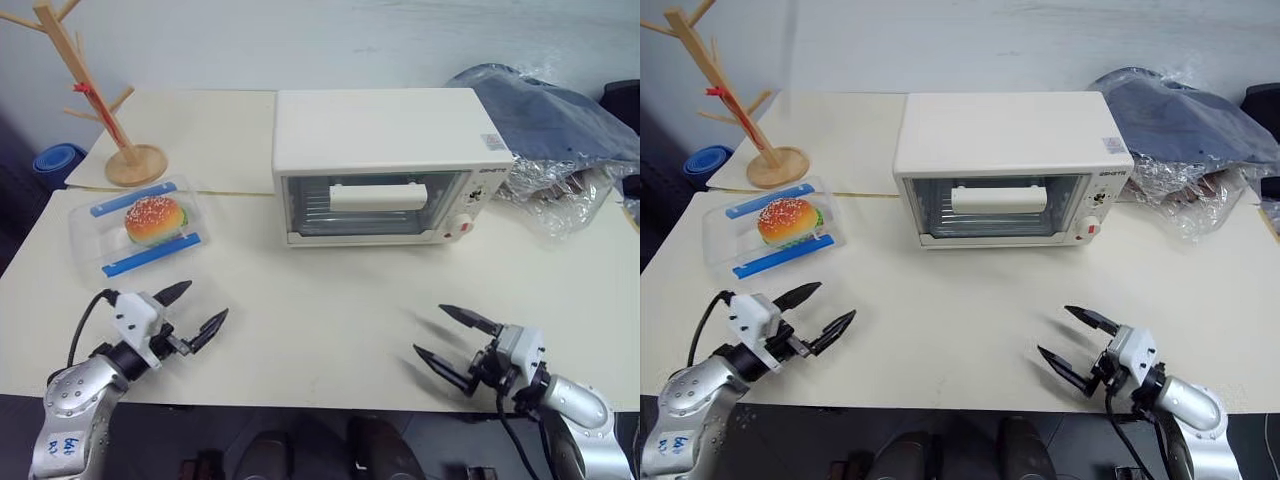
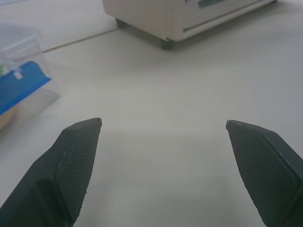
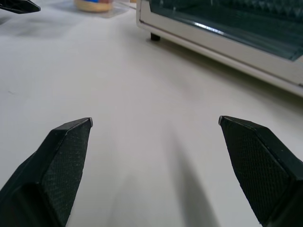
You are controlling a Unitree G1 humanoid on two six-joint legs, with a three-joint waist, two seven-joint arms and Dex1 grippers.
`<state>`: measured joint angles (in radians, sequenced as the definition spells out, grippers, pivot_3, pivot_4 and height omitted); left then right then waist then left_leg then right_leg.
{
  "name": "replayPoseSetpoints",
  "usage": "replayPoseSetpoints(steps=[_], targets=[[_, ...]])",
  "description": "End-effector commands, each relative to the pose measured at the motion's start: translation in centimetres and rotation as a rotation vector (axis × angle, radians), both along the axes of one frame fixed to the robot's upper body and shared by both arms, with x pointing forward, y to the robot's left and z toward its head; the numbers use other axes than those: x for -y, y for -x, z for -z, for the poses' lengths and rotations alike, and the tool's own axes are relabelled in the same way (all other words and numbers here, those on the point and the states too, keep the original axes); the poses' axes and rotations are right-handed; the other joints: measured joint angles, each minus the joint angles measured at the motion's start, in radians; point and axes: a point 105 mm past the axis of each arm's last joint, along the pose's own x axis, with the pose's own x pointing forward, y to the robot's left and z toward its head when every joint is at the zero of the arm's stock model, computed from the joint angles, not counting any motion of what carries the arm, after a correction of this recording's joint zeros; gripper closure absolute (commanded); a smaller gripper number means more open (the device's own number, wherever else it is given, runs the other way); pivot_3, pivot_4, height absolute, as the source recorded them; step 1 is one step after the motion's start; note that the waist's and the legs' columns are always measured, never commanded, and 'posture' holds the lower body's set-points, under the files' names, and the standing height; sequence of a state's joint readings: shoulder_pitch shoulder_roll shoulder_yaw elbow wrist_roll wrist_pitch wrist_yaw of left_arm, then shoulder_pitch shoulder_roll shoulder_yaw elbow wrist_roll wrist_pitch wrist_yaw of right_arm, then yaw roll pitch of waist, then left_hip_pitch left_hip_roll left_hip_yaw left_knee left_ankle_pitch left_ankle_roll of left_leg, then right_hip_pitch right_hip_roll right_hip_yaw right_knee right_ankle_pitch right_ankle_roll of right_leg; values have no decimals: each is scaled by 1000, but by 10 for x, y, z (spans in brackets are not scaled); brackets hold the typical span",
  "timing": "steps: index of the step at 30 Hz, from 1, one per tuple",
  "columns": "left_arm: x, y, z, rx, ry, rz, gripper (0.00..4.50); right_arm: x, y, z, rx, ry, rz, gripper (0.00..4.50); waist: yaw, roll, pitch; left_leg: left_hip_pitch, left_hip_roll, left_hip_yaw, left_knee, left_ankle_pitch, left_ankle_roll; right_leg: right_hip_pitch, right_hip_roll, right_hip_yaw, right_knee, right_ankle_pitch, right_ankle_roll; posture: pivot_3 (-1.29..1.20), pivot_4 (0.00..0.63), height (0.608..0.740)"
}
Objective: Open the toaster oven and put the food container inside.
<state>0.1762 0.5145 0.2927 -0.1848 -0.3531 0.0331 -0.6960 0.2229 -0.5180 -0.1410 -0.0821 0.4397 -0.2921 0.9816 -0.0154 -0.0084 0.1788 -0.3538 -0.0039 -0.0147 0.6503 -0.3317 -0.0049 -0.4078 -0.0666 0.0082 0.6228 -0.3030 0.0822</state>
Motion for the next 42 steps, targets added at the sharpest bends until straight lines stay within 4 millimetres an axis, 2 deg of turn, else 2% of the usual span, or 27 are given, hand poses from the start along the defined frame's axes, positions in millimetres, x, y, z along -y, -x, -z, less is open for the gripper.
replayPoseSetpoints(steps=[1, 4, 8, 13, 18, 23, 27, 31, 37, 40, 42], targets=[[3, 1, -13, 43, -21, 47, 0, -2, -3, -17, 68, -27, -3, 33, 0, 0, 0, 0, 0, 0, 0, 0, 0, 0, 0, 0, 0, 0, 0, 0, 150, 740], [5, 8, -20, -28, 13, 110, 0, -6, -19, -41, 79, -95, -21, 33, -6, 0, 0, 0, 0, 0, 1, 0, 0, 0, 0, 0, 0, 0, 0, 0, 150, 740], [1, 18, -59, -23, 228, 174, 0, -12, -37, -79, 96, -165, -69, 33, -12, 0, 1, -1, 0, -1, 0, 0, 0, -1, -1, 0, 1, 0, -1, 0, 150, 740], [13, 26, -81, -5, 202, 269, 0, -27, -59, -104, 103, -165, -126, 33, -10, 1, 1, -1, 0, -2, 0, 0, -1, -2, -1, -2, 0, -1, -1, 0, 150, 740], [24, 24, -90, 30, 193, 306, 0, -37, -74, -115, 121, -180, -139, 33, -9, 1, 1, -2, 0, -2, 0, 0, -1, -2, -1, -2, 0, -1, -1, 0, 150, 740], [24, 27, -84, 16, 208, 323, 0, -49, -77, -130, 169, -202, -184, 33, -14, 1, 1, -2, 0, -2, 0, 0, -1, -2, -1, -1, 0, -1, -1, 0, 150, 740], [21, 32, -74, -13, 215, 338, 0, -56, -72, -134, 198, -197, -218, 33, -12, 1, 1, -2, 0, -1, -1, 1, -1, -3, 0, -1, 1, -1, -1, 0, 150, 740], [23, 31, -74, -8, 219, 356, 0, -60, -58, -130, 208, -168, -283, 33, -10, 1, 1, -2, 0, -2, 0, 1, -1, -3, 0, -1, 1, -1, -1, 0, 150, 740], [29, 6, -94, 47, 252, 360, 0, -60, -41, -112, 190, -11, -360, 33, -11, 1, 1, -3, 0, -2, 0, 1, -1, -3, 0, -2, 1, -1, -1, 0, 150, 740], [33, -10, -103, 68, 250, 369, 547, -58, -36, -104, 180, 32, -371, 0, -15, 1, 1, -2, 0, -1, 0, 1, -3, -4, 2, -1, 3, -1, -1, 0, 150, 740], [41, -25, -107, 73, 232, 391, 1140, -58, -35, -101, 178, 49, -372, 0, -11, 1, 1, -2, 0, -1, 0, 1, -3, -4, 3, -1, 3, -1, -1, 0, 150, 740]])
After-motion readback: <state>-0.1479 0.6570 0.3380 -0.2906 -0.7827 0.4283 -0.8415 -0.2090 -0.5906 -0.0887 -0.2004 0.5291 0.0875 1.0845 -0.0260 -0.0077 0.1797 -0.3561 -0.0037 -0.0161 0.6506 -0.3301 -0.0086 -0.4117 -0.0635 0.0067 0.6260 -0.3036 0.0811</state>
